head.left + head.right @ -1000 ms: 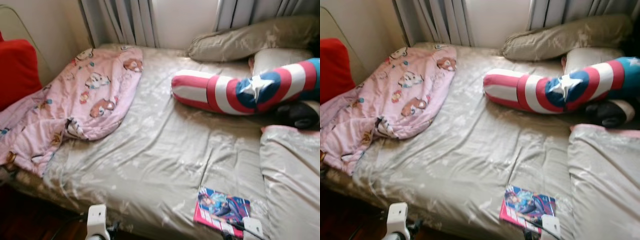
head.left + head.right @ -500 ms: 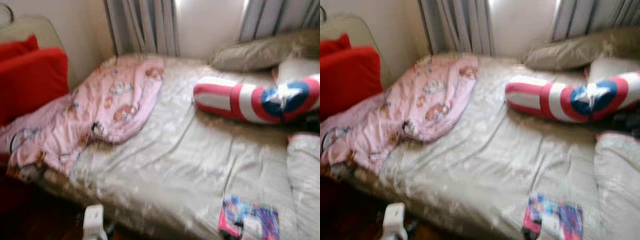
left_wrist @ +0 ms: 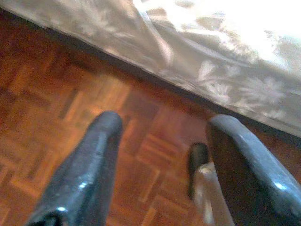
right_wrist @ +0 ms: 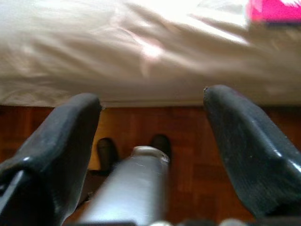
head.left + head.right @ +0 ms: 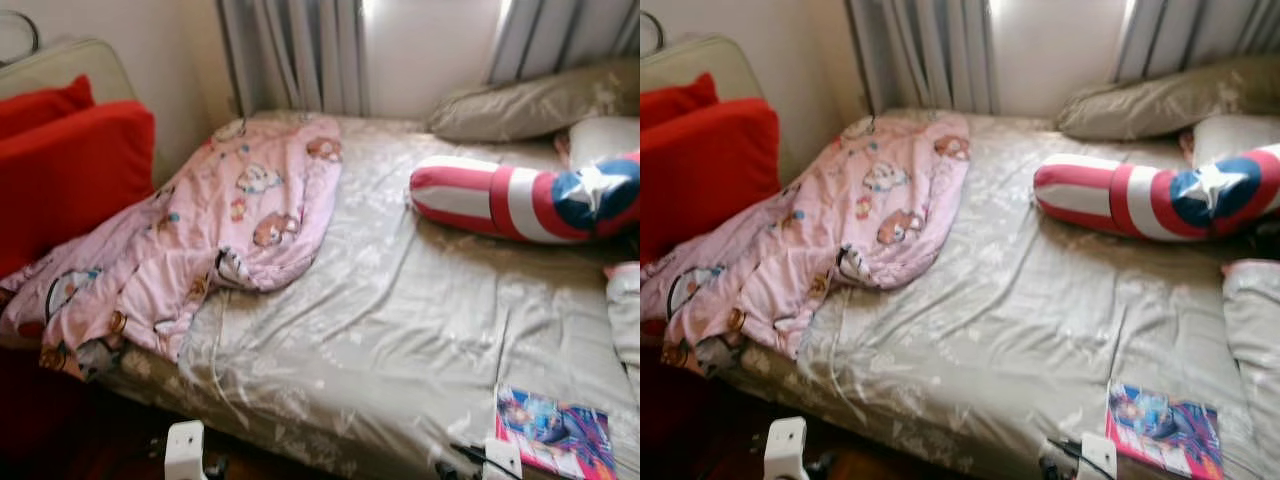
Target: Clean up the room
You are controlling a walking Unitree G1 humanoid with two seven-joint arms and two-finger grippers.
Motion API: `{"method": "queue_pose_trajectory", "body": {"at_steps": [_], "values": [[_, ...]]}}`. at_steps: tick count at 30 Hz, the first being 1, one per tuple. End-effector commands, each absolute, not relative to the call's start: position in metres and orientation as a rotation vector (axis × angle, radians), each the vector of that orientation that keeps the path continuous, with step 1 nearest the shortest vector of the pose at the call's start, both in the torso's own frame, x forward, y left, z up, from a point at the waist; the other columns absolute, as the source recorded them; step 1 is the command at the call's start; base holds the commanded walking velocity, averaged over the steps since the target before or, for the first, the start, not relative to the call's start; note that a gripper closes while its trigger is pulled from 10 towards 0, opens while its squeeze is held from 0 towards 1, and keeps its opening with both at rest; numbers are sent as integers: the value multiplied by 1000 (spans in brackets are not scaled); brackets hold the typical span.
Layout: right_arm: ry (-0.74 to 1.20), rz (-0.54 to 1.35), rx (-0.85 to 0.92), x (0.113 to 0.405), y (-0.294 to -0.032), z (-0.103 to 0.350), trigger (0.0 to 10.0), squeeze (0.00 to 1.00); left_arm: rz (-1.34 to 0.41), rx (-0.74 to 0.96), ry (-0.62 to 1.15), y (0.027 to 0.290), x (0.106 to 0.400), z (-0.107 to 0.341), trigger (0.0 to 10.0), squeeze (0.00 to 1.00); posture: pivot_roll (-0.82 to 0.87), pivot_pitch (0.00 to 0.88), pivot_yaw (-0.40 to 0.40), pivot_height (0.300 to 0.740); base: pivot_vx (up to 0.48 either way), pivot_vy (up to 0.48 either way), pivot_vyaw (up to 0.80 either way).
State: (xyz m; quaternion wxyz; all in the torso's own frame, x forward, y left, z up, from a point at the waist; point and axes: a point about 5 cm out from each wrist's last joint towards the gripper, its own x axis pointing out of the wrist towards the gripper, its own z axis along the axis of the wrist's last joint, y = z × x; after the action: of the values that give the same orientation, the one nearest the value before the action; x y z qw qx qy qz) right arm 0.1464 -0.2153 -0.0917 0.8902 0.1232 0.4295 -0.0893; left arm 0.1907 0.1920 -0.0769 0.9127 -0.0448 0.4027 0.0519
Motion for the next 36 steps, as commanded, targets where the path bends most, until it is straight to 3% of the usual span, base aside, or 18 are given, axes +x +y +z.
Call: {"method": "queue_pose_trajectory", "body": {"at_steps": [1,36], "values": [[880,-174,268,152,-209,-91,10000,0,131,-71,838,204,186,-77,10000,0,46,31,60,740,0,480,0],[865,-173,275,158,-211,-88,10000,0,141,-88,829,203,189,-76,10000,0,61,65,54,740,0,480,0]]}}
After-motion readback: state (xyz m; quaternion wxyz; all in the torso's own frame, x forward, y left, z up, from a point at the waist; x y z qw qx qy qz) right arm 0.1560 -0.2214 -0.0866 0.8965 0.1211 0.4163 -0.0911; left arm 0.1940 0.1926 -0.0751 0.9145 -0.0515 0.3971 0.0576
